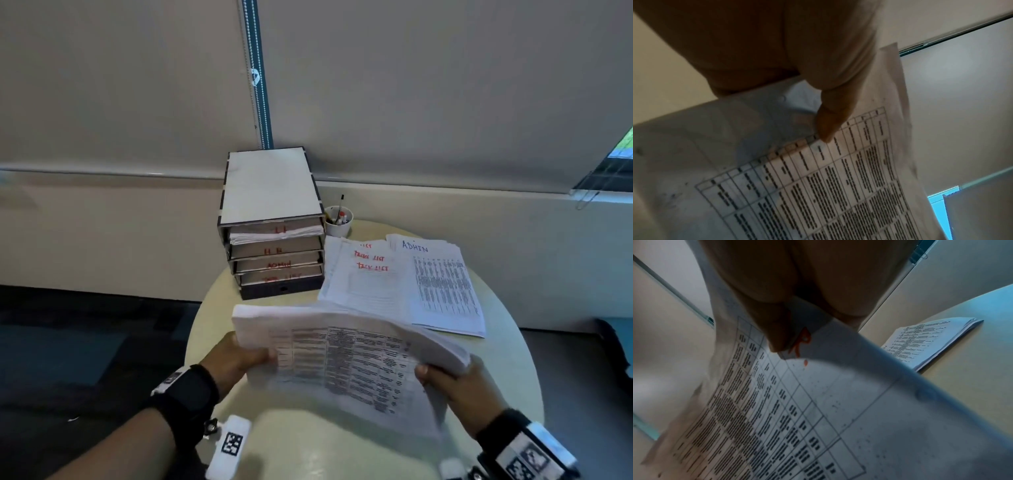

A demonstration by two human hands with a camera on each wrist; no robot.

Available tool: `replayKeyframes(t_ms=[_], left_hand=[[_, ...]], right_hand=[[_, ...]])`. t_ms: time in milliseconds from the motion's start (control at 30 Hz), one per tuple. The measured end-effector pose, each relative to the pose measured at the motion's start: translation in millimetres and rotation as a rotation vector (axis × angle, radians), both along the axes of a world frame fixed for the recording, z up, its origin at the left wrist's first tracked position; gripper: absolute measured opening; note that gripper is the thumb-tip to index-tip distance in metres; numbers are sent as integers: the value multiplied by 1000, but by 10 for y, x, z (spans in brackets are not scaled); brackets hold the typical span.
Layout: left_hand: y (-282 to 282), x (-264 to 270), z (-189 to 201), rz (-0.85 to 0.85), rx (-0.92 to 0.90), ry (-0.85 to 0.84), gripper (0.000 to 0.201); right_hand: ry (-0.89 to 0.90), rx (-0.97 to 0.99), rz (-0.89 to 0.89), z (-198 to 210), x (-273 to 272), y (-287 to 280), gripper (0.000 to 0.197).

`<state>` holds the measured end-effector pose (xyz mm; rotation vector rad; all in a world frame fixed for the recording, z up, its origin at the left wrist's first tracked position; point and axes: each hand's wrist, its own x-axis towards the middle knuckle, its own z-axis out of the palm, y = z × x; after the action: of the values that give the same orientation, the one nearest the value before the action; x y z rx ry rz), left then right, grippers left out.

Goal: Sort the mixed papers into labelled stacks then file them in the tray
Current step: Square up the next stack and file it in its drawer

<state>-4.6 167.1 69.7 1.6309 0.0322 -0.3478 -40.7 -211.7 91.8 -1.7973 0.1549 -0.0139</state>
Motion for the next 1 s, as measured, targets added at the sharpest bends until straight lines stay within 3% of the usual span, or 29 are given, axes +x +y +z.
replayKeyframes(t_ms=[100,200,400,500,600,767,833,867,900,967,1000], left_hand=[[-1,-19,53,97,-68,-34,59],[28,-29,25,164,-104,-84,56],[-26,-201,-396,165,7,42,45],[-181,-203,-543,197,31,122,47],[-242,-139,-466,156,83,110,16],[-320,-93,-38,-89,195,-132,14],[-405,-83,112,-199,344,-277,18],[-438,-70,186,-211,405,-337,23],[-459,-42,263,-169,419,-382,24],[-397,47,317,93,381,-367,19],[-320,91,278,266,389,-319,34]], right_hand=[[-33,-4,16,33,-7,32,27],[-59,-4,11,26,7,18,33],[184,-185,86,-400,-85,36,31],[225,-221,100,-394,-115,67,45],[155,-372,166,-208,-63,46,47],[77,-890,484,108,137,261,23],[19,-977,564,110,199,450,10],[13,-979,575,103,227,522,12],[29,-937,550,90,258,554,19],[115,-722,444,114,320,528,33],[153,-599,392,154,344,491,36]])
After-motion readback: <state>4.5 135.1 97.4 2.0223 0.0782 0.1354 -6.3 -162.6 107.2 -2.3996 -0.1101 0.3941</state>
